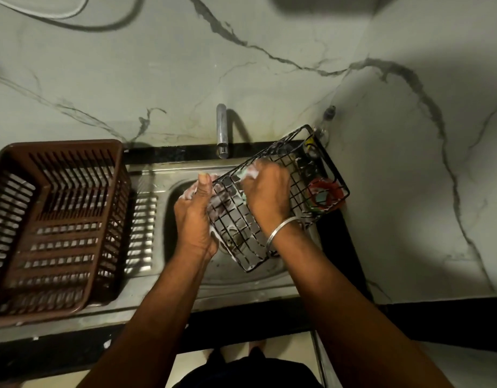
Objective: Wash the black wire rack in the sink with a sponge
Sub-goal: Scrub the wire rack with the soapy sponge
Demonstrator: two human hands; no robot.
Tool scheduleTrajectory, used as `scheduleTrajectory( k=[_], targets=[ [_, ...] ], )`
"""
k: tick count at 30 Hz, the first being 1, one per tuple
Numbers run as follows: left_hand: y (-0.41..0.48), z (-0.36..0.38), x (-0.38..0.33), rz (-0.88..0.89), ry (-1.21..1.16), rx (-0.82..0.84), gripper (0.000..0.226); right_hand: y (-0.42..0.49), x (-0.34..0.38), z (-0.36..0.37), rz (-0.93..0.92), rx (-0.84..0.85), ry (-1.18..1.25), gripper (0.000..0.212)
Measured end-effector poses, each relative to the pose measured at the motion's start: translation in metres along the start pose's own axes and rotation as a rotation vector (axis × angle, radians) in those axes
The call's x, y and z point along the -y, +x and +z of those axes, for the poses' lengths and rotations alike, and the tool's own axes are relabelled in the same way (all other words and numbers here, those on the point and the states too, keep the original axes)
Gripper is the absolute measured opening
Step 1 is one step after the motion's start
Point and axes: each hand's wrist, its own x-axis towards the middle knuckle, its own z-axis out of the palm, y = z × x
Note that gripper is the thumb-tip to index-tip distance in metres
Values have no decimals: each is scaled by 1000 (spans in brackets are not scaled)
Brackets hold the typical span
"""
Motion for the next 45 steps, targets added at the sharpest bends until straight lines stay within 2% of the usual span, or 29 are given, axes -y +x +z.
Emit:
scheduleTrajectory(
  k=[2, 3, 5, 6, 10, 14, 18, 23, 26, 27, 30, 35, 36, 38, 41, 43, 45],
  targets=[
    [2, -2, 2, 9, -31, -6, 46, -7, 2, 2, -82, 122, -72, 19],
    [3, -3, 5, 0, -53, -8, 55, -10, 1, 3, -87, 179, -84, 20],
    [3, -6, 7, -27, -109, -12, 84, -7, -4, 0, -42, 166, -68, 27],
    [3, -7, 9, -32, -143, -9, 91, -5, -7, -3, -35, 123, -55, 29],
    [-2, -4, 5, -33, -166, -23, 86, -15, -7, 1, -112, 120, -170, 31],
    [-4, -3, 6, -25, -161, -59, 85, -15, -7, 4, -93, 47, -236, 45],
    [-2, -6, 10, -6, -175, -19, 88, -16, -8, 5, -83, 116, -204, 49],
    [1, -17, 14, -78, -148, 174, 72, 0, -15, -2, -242, 211, -273, 57],
    [0, -16, 6, -140, 82, 303, 32, 12, -17, -14, -372, 258, -394, 62],
    [1, -15, 3, -161, 152, 354, 29, 15, -20, -17, -437, 294, -429, 63],
    [8, -9, -2, -232, 197, 416, 60, 10, -25, -22, -604, 414, -418, 61],
    [8, 7, 4, -174, 160, 338, 91, 0, -34, -16, -751, 422, -369, 50],
    [11, 8, 4, -163, 159, 327, 88, -2, -37, -15, -775, 438, -374, 49],
    [20, 6, 5, -153, 153, 284, 60, -5, -42, -10, -816, 474, -445, 48],
    [24, 5, 7, -145, 123, 242, 27, -6, -49, -6, -752, 513, -404, 41],
    [23, 3, 9, -145, 90, 254, 26, -8, -54, -9, -659, 543, -267, 24],
    [24, 1, 11, -180, 45, 217, 39, -8, -59, -14, -570, 442, -95, 13]
  ],
)
